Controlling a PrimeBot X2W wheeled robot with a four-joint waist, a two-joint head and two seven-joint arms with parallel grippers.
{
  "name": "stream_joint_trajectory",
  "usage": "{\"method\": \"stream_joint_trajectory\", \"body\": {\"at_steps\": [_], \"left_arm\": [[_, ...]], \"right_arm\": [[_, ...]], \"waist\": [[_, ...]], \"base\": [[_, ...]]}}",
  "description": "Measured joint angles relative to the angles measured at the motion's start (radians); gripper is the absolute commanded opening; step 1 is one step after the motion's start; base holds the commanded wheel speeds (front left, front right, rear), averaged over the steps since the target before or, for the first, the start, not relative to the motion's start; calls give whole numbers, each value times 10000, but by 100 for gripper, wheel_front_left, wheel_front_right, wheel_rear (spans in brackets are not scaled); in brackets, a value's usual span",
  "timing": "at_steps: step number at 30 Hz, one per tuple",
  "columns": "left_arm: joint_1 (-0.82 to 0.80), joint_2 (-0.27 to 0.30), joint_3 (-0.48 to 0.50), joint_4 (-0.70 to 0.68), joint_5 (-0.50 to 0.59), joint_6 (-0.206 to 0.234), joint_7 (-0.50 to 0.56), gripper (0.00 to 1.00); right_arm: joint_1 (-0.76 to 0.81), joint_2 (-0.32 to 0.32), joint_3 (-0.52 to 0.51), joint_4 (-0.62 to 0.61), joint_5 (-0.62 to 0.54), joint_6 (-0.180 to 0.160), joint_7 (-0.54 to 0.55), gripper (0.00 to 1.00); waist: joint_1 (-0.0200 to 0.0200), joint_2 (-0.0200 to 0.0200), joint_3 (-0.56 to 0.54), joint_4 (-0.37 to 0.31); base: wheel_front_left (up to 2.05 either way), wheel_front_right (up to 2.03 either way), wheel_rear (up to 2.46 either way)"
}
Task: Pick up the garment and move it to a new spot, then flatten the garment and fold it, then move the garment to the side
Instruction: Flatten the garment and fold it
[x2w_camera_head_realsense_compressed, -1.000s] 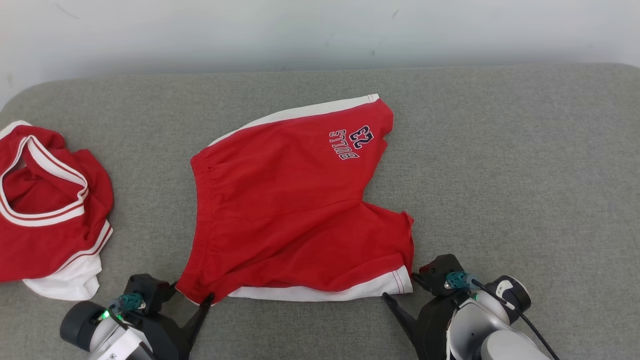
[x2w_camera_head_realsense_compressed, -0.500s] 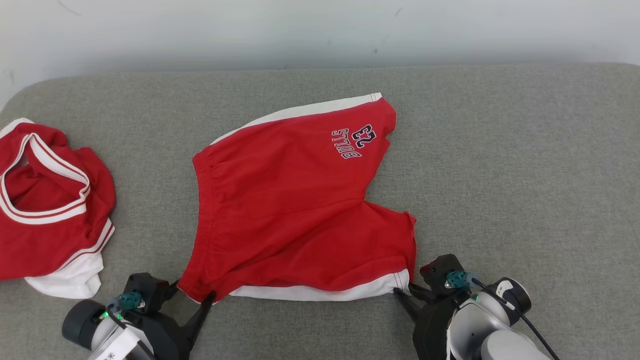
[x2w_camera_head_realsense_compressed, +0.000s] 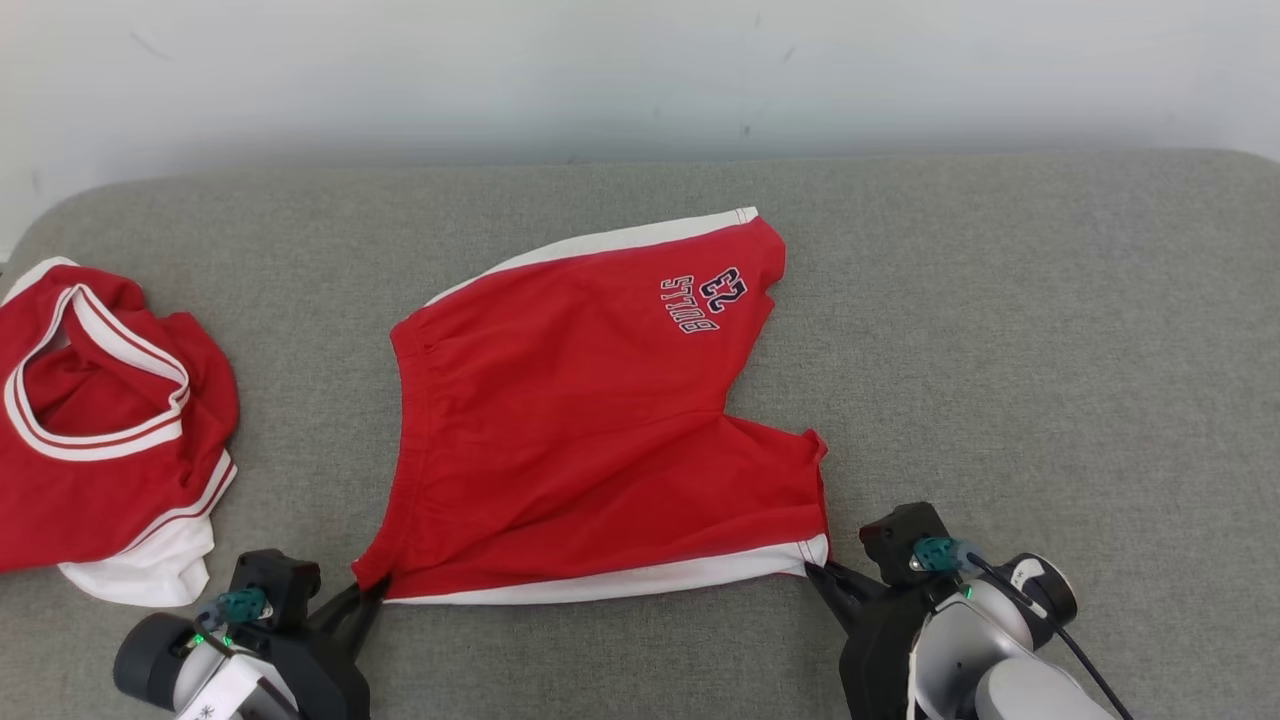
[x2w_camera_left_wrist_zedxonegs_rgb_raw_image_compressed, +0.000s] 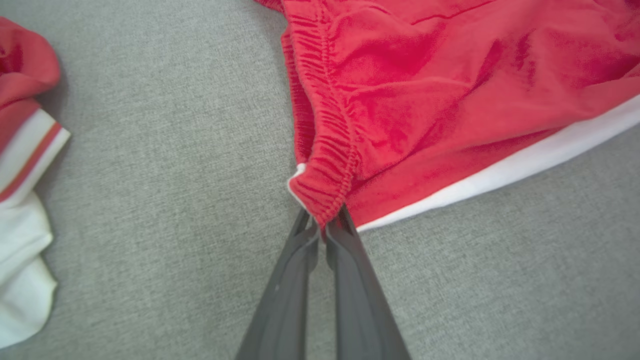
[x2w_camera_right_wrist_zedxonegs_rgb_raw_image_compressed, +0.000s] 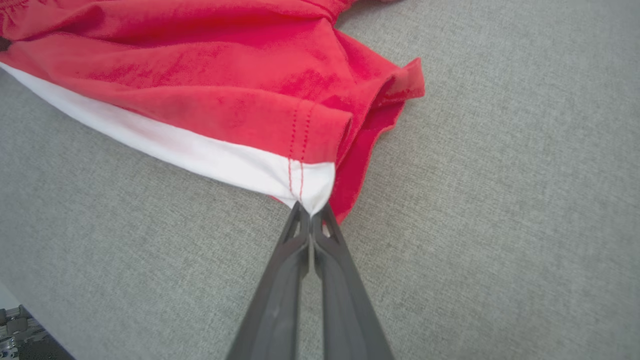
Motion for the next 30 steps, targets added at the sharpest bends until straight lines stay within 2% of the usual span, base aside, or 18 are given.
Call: {"method": "stream_joint_trajectory", "body": {"at_steps": [8,18,26,30], "left_arm": [[508,-46,-21,-123,-77,10,-105,0],[1185,-140,242,-997,-662,123,-414,0],[2038,-40,458,-1975,-821,506,-518,0],[2527,36,669,-2596,-1145,752,-617,0]], "right_arm": [[802,-104,-245,-362,418,-84,-173,0],[1792,-393,-646,-1336,828,-207,-410,0],[3066,-846,-953,-2452,1218,-330,-426,0],[3255,-874,-1164,-3078,1534,-345,-477,0]], "waist": [[-1,0,-272,42],[0,0,-441,22],[-1,0,-553,1],[-1,0,-578,-59]], "base": [[0,0,0],[0,0,0],[0,0,0],[0,0,0]]}}
